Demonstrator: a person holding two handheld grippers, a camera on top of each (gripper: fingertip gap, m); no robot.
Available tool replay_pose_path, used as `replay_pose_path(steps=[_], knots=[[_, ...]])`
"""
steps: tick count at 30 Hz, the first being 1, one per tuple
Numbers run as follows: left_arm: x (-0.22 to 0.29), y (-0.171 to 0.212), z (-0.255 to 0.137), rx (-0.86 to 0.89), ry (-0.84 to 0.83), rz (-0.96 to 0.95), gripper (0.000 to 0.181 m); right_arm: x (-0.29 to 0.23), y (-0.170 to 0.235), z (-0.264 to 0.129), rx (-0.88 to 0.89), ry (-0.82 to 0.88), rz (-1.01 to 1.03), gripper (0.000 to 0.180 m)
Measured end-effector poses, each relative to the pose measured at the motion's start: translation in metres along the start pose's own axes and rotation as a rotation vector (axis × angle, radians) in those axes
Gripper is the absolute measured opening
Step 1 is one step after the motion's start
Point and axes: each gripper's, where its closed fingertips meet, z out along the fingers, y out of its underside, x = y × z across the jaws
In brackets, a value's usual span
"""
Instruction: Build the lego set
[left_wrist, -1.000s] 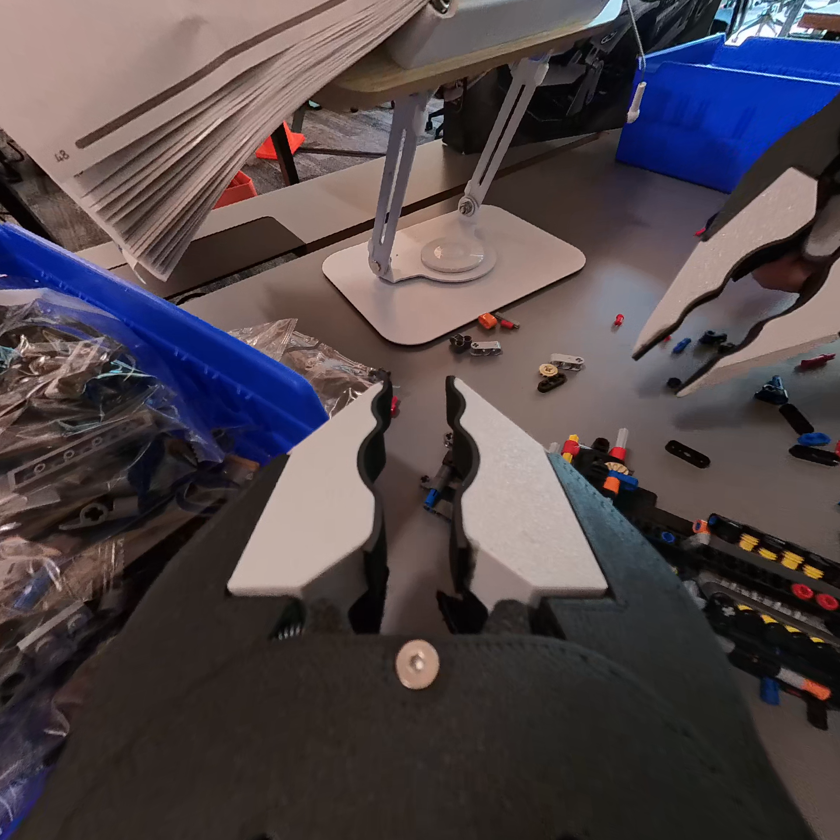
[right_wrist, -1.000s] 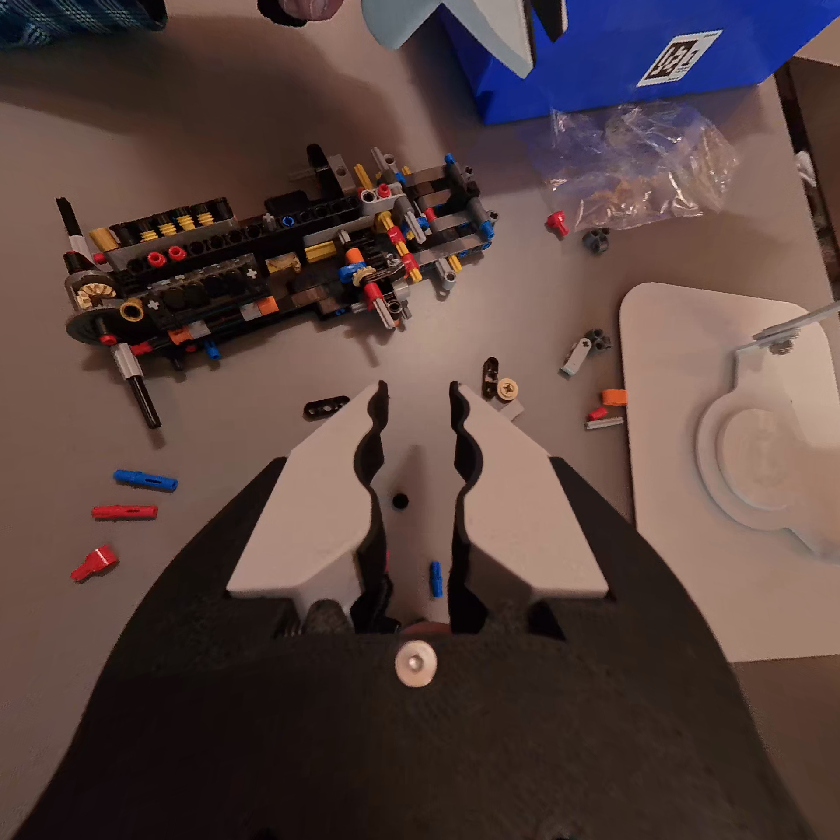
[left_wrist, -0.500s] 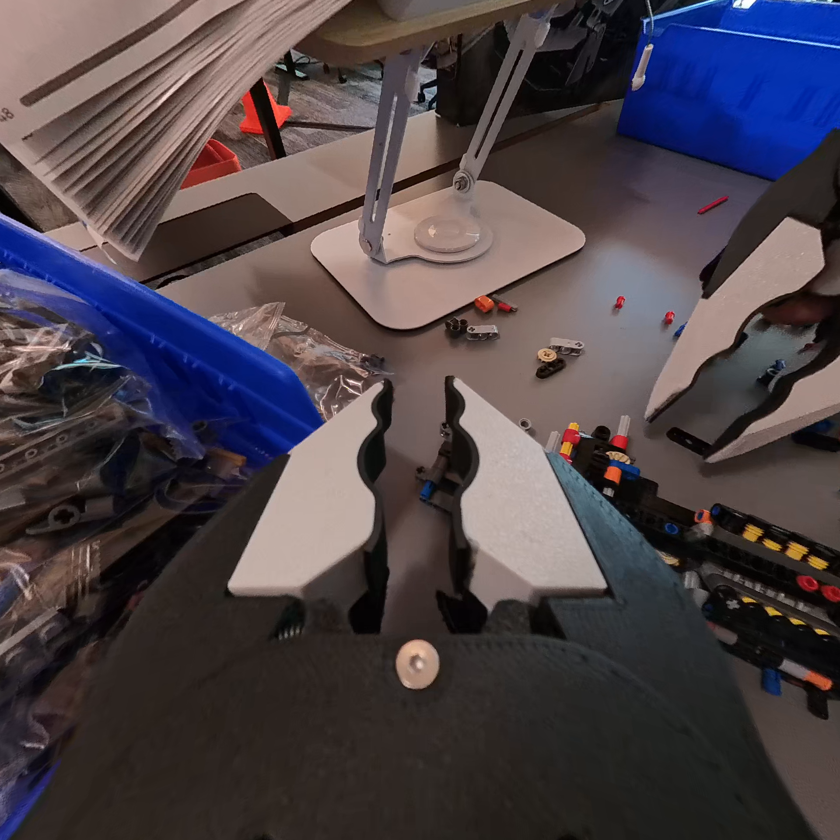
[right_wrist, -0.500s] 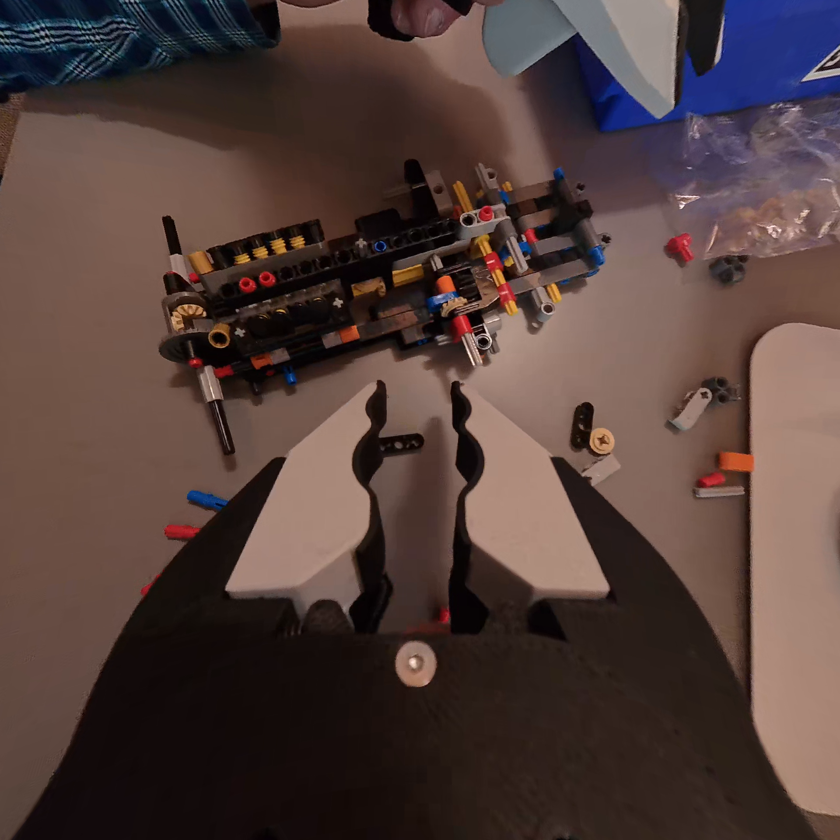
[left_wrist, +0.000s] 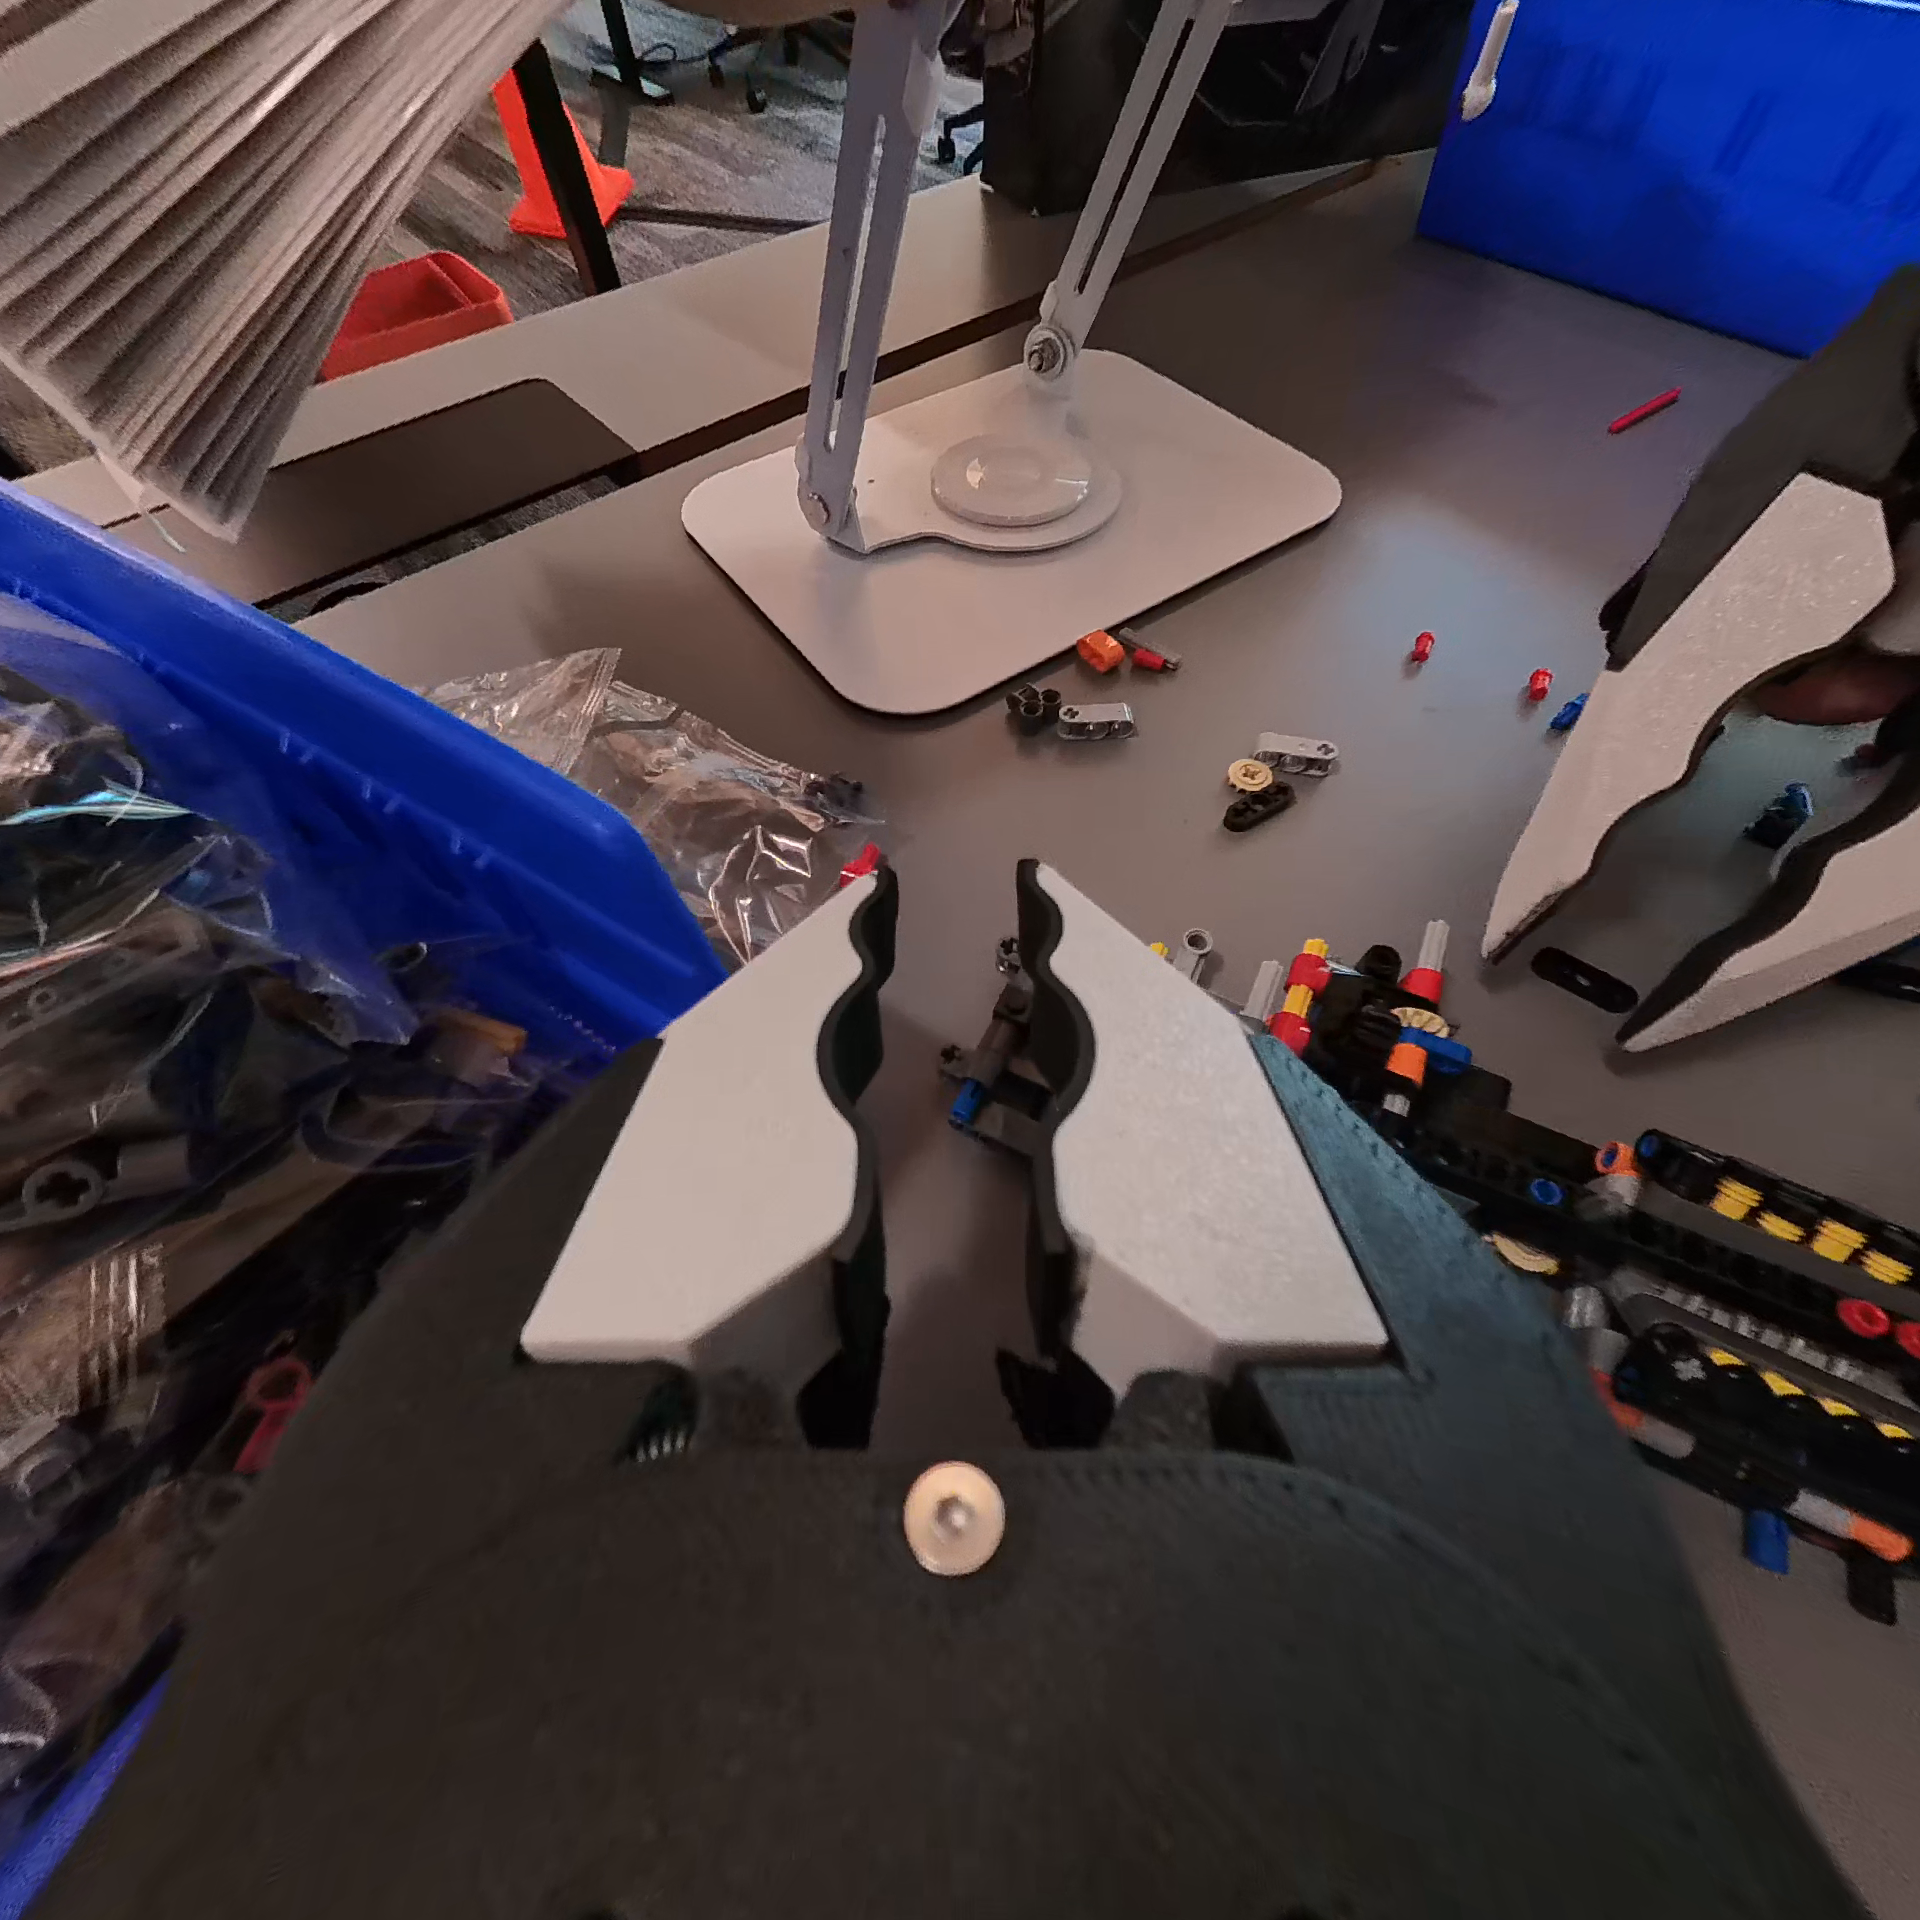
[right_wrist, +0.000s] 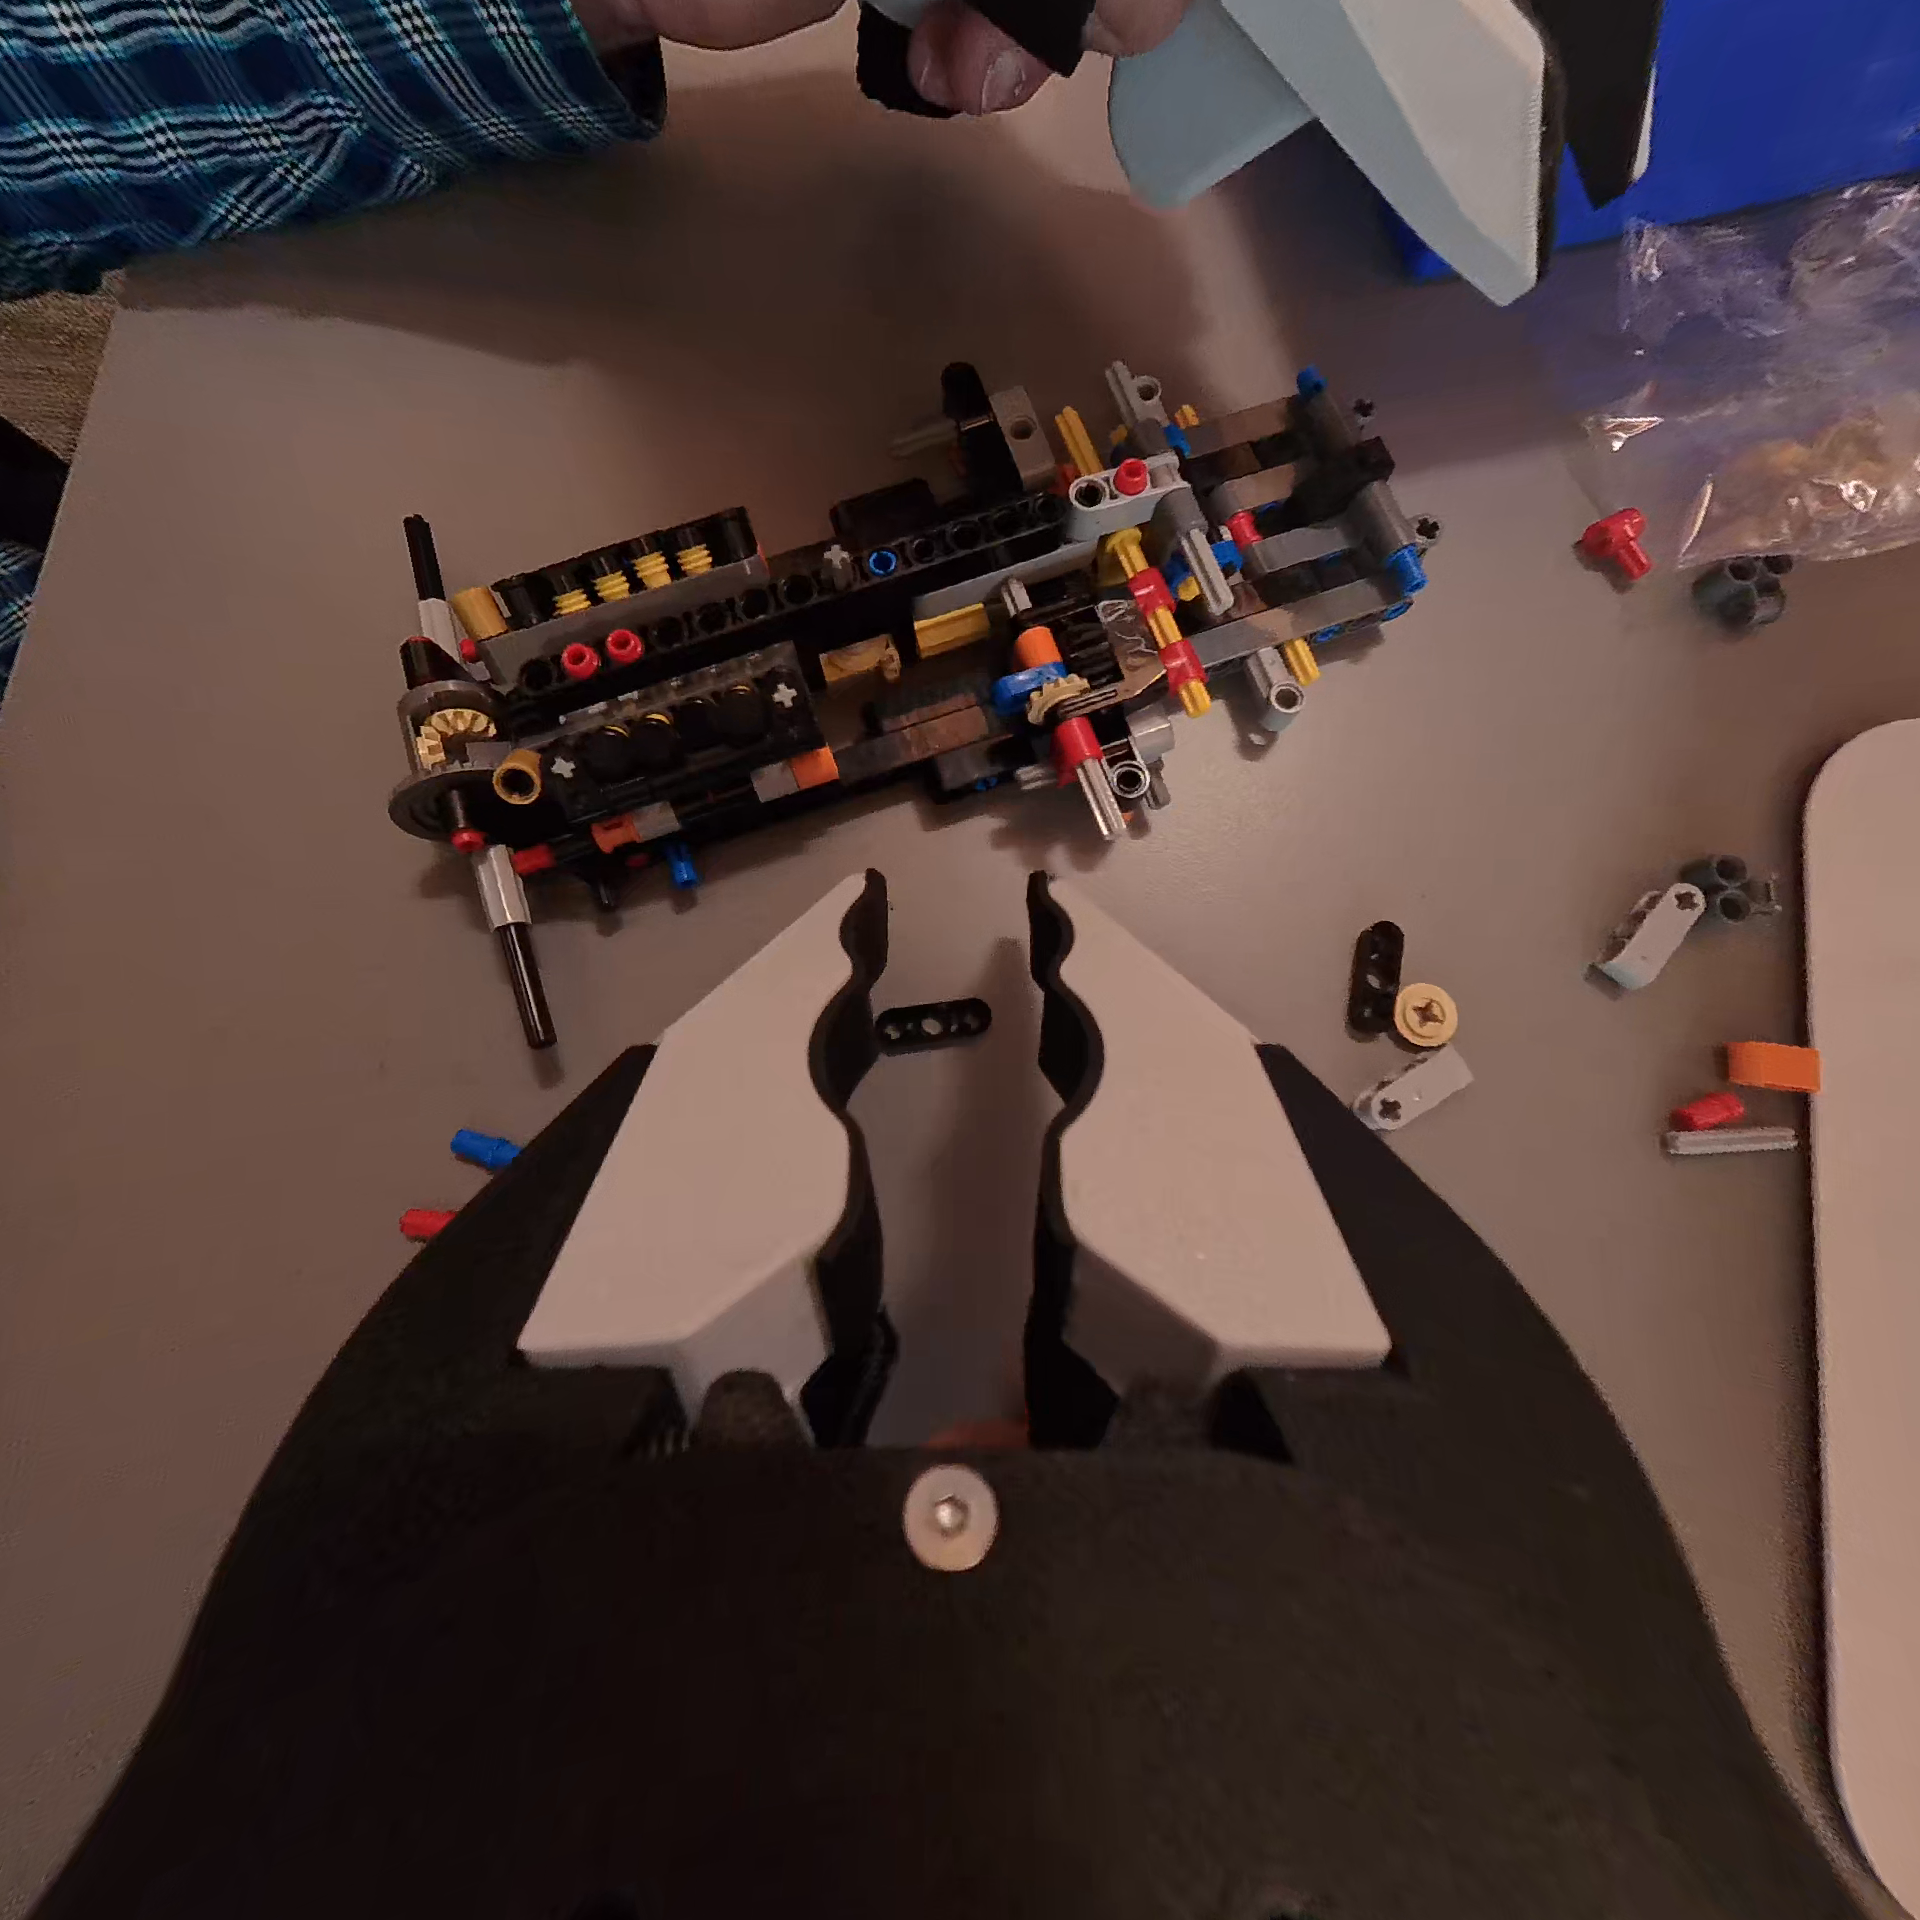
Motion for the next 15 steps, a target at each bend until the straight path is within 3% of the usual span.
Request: replay_pose_path(steps=[15], knots=[[0.0008, 0.0080, 0.0059, -0.038, 0.007, -0.003, 0.022, -0.0029, 0.0021, 0.0037, 0.000, -0.017, 0.014, 0.022]])
